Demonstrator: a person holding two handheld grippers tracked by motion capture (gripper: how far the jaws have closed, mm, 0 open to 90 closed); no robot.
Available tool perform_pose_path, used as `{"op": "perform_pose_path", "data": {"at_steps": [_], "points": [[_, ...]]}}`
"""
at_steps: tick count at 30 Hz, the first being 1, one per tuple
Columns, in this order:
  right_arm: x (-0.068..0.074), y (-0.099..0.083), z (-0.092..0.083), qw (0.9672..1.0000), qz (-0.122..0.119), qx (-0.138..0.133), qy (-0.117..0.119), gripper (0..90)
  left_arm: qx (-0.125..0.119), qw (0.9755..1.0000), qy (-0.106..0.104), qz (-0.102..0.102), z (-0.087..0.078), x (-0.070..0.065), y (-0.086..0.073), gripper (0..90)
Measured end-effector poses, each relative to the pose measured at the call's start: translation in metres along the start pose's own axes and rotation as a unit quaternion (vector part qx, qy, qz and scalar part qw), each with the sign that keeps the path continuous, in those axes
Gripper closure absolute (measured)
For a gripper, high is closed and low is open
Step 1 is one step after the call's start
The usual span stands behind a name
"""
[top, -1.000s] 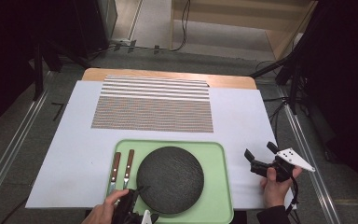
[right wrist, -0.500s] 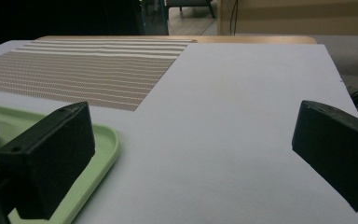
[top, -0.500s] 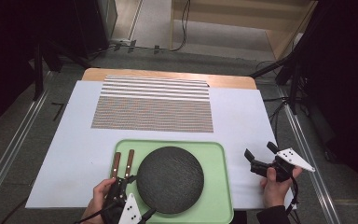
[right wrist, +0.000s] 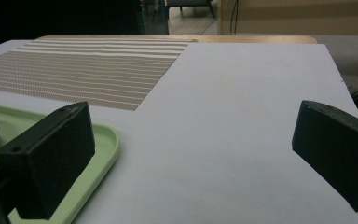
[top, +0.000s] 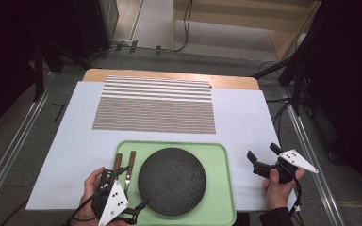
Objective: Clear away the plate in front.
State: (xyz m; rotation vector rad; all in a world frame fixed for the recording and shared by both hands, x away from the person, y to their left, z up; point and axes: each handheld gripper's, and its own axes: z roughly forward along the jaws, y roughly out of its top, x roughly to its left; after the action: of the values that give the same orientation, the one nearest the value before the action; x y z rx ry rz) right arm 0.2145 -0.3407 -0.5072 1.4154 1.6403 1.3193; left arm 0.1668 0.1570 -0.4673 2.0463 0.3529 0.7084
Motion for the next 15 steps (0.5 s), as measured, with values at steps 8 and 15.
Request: {"op": "perform_pose_path", "data": {"at_steps": [8,15], "points": [[0.0,0.0,0.0,1.0,0.0,0.001,0.001,0.0,-0.011,0.9992,0.012,-0.037,-0.001,0.017,-0.008,0.0],[0.0,0.0,0.0,1.0,0.0,0.0,0.001,0.0,-0.023,0.9967,0.032,-0.071,-0.007,0.038,-0.016,0.0]]}}
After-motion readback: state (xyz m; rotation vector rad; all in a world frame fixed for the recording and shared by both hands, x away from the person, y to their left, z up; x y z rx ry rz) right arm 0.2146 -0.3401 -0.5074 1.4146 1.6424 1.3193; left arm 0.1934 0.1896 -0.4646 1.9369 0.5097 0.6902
